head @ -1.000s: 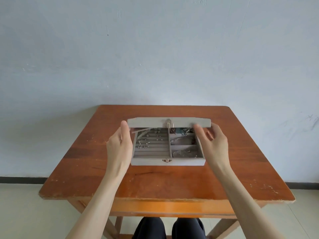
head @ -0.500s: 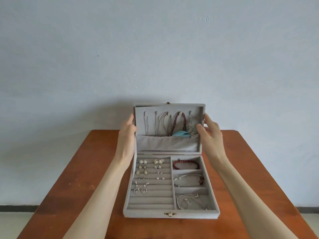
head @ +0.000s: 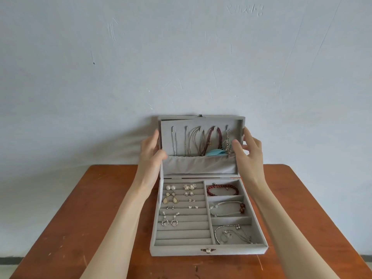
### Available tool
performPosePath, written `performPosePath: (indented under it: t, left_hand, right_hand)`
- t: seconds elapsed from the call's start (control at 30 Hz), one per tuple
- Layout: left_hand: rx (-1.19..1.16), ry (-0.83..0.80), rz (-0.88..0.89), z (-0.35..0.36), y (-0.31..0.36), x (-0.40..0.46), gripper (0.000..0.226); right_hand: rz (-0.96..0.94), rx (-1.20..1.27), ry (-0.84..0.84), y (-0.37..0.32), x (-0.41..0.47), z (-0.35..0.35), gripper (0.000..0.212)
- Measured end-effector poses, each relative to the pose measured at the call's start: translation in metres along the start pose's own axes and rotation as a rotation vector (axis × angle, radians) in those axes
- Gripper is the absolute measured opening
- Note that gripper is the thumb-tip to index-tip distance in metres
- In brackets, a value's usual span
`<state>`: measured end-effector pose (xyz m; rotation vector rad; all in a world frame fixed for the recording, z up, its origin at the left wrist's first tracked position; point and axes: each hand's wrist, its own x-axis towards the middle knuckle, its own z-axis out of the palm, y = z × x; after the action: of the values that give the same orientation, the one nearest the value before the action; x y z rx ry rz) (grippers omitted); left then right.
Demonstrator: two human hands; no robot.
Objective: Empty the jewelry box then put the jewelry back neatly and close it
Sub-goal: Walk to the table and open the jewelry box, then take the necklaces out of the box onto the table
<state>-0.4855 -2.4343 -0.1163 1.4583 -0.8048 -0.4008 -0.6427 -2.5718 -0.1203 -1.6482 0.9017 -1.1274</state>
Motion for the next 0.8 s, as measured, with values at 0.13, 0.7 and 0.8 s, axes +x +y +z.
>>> performPosePath:
  t: [0.13,0.7,0.8]
  left_hand:
    - [0.003,-0.010,0.008,0.003,-0.001,0.001,0.068]
    - [0.670,0.477,0.339,0.024,-0.011,0.010,0.018]
    - [0.654,0.480,0.345,0.025,-0.011,0.012,0.013]
  right_hand:
    - [-0.048,-0.066,0.020,0.000,0.005,0.004,0.052]
    - [-0.450,-0.408,-0.158,-0.024,-0.016,0.053,0.014]
    - [-0.404,-0.484,-0.201,-0.022,-0.013,0.069,0.018]
